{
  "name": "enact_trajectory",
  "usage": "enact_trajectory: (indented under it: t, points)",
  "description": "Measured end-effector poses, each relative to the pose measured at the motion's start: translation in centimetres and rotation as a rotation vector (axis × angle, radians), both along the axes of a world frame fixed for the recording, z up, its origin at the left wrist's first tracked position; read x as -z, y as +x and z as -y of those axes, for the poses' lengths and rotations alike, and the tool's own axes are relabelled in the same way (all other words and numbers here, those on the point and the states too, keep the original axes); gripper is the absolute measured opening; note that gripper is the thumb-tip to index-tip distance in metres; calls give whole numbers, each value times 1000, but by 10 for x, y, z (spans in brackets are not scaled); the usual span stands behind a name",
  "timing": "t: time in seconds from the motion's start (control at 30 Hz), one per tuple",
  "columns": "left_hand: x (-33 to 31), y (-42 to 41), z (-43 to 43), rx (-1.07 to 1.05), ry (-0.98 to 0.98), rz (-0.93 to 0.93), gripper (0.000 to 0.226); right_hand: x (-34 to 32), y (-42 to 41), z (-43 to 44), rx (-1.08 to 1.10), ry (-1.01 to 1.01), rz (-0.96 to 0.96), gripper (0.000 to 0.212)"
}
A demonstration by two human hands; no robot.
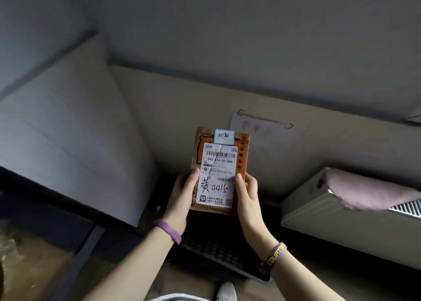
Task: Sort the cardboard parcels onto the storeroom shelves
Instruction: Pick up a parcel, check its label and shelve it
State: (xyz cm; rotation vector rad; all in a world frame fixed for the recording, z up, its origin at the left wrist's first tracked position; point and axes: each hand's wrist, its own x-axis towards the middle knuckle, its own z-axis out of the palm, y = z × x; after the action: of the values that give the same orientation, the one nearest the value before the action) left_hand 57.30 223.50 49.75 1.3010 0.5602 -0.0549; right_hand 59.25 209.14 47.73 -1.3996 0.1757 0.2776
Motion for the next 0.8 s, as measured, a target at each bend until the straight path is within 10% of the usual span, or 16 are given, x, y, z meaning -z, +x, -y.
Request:
enact_trajectory:
  t: [0.67, 0.8]
  points:
    - [576, 20, -13, 151, 146, -448, 33, 564, 0, -19, 117, -92, -513, 47]
    - [624, 37, -18, 188, 481, -342, 56, 636, 20, -27, 154, -90, -548, 45]
